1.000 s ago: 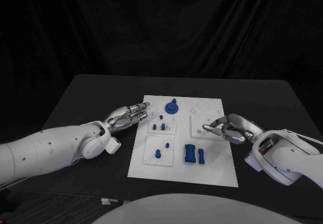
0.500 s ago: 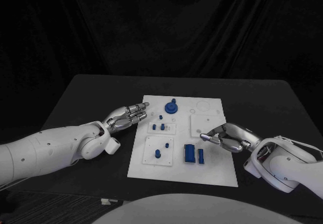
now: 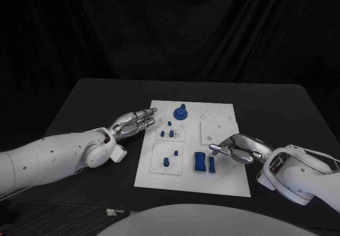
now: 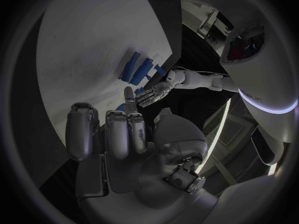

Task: Assemble the parts on the task board

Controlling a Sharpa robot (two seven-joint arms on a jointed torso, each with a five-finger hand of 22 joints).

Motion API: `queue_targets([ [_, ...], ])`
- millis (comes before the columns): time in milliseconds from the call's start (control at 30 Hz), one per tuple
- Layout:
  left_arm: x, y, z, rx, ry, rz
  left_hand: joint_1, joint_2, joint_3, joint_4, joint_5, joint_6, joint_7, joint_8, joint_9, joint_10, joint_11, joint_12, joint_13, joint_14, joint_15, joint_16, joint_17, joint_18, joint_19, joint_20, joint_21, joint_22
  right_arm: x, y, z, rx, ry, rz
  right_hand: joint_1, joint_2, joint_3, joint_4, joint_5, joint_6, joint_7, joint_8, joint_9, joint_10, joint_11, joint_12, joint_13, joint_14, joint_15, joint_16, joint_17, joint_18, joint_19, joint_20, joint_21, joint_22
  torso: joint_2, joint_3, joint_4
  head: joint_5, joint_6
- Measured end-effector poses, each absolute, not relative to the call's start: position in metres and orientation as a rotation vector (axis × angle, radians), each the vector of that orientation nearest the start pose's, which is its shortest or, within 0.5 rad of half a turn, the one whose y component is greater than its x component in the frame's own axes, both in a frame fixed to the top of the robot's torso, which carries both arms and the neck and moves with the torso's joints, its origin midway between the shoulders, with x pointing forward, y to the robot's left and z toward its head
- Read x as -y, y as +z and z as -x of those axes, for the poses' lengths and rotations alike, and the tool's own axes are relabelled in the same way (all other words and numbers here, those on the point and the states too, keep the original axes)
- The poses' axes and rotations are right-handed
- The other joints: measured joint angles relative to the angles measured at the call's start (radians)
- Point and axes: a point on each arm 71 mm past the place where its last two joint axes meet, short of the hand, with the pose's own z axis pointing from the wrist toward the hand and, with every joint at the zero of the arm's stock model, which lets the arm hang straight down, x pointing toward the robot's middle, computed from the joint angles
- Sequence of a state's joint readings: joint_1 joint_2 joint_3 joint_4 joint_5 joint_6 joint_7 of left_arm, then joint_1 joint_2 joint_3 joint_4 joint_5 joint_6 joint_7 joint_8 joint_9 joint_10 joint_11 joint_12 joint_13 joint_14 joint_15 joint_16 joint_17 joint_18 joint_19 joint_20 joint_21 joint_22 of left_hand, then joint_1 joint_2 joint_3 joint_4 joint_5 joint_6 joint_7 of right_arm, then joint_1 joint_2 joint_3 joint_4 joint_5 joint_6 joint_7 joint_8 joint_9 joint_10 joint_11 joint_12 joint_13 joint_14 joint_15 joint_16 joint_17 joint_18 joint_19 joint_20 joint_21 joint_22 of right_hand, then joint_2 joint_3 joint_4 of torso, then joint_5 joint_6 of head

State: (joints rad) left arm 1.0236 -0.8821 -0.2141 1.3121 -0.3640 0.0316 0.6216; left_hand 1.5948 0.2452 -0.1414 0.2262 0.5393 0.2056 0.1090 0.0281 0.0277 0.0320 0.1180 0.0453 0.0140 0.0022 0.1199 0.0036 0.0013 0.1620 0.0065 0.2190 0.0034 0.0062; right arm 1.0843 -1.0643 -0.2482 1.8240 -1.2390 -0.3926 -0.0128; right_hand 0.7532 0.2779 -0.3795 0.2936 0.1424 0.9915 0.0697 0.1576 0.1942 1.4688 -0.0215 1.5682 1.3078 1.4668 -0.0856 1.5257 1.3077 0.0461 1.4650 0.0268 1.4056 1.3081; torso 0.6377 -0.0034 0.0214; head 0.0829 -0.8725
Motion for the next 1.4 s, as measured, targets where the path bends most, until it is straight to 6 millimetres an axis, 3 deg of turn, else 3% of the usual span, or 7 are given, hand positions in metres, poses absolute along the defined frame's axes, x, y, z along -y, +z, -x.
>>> queue_targets([
  [367, -0.272, -0.315, -0.434, -1.764, -1.562, 0.775, 0.0, 0.0, 0.003, 0.003, 0.0, 0.0, 0.0, 0.0, 0.0, 0.0, 0.0, 0.0, 0.0, 0.0, 0.0, 0.0, 0.0, 0.0, 0.0, 0.0, 0.0, 0.0, 0.216, -0.275, -0.359, -1.985, 0.886, -0.034, 0.001, 0.005, -0.005, 0.0, 0.05, 0.0, 0.0, -0.025, -0.017, 0.0, 0.0, 0.0, 0.0, 0.0, 0.0, 0.0, 0.0, 0.0, 0.0, 0.0, 0.0, 0.0, 0.0, -0.0002, 0.0003, 0.0, 0.0],
  [600, -0.272, -0.315, -0.434, -1.764, -1.561, 0.776, 0.0, 0.0, 0.003, 0.003, 0.0, 0.0, 0.0, 0.0, 0.0, 0.0, 0.0, 0.0, 0.0, 0.0, 0.0, 0.0, 0.0, 0.0, 0.002, -0.002, 0.0, 0.0, 0.216, -0.279, -0.359, -2.01, 0.87, -0.038, 0.005, 0.009, -0.005, 0.0, 0.051, 0.0, 0.0, -0.033, -0.022, 0.0, 0.0, 0.0, 0.0, 0.0, 0.0, 0.0, 0.0, 0.0, 0.0, 0.0, -0.006, 0.0, 0.0, -0.0002, 0.0002, 0.002, 0.0],
  [733, -0.272, -0.315, -0.434, -1.765, -1.562, 0.777, 0.0, 0.0, 0.006, 0.0, 0.0, 0.0, 0.0, 0.0, 0.0, 0.0, 0.0, 0.0, 0.0, 0.0, 0.0, 0.0, 0.0, 0.0, 0.002, -0.002, 0.0, 0.0, 0.215, -0.282, -0.359, -2.027, 0.859, -0.042, 0.015, 0.013, -0.005, 0.0, 0.073, -0.004, 0.004, -0.042, -0.027, 0.0, 0.0, 0.0, 0.0, 0.0, 0.0, 0.0, 0.0, 0.0, 0.0, 0.0, -0.012, 0.0, 0.0, -0.0003, 0.0003, 0.002, 0.0],
  [1200, -0.272, -0.315, -0.434, -1.766, -1.561, 0.778, 0.0, 0.0, 0.006, 0.0, 0.004, 0.0, 0.0, 0.0, 0.0, 0.004, 0.003, 0.0, 0.001, 0.0, 0.0, 0.0, 0.0, 0.0, 0.002, -0.002, 0.0, 0.0, 0.216, -0.283, -0.36, -2.041, 0.824, -0.045, 0.026, 0.009, -0.005, 0.0, 0.085, -0.015, 0.008, -0.054, -0.035, -0.004, 0.004, 0.0, 0.0, 0.0, 0.0, -0.007, 0.0, 0.0, 0.0, 0.0, -0.027, 0.0, 0.0, -0.0004, 0.0004, 0.0, 0.0],
  [1400, -0.272, -0.315, -0.434, -1.766, -1.561, 0.778, 0.0, 0.0, 0.006, 0.0, 0.004, 0.0, 0.0, 0.0, 0.0, 0.004, 0.004, 0.0, 0.0, 0.0, 0.0, 0.0, 0.0, 0.0, 0.002, -0.002, 0.0, 0.0, 0.215, -0.283, -0.359, -2.036, 0.812, -0.032, 0.034, 0.009, -0.014, -0.002, 0.076, -0.04, 0.01, -0.073, -0.044, -0.004, 0.004, 0.0, 0.0, 0.0, 0.0, -0.016, 0.0, 0.0, 0.0, 0.0, -0.044, 0.0, 0.0, -0.0004, 0.0003, 0.0, 0.0],
])
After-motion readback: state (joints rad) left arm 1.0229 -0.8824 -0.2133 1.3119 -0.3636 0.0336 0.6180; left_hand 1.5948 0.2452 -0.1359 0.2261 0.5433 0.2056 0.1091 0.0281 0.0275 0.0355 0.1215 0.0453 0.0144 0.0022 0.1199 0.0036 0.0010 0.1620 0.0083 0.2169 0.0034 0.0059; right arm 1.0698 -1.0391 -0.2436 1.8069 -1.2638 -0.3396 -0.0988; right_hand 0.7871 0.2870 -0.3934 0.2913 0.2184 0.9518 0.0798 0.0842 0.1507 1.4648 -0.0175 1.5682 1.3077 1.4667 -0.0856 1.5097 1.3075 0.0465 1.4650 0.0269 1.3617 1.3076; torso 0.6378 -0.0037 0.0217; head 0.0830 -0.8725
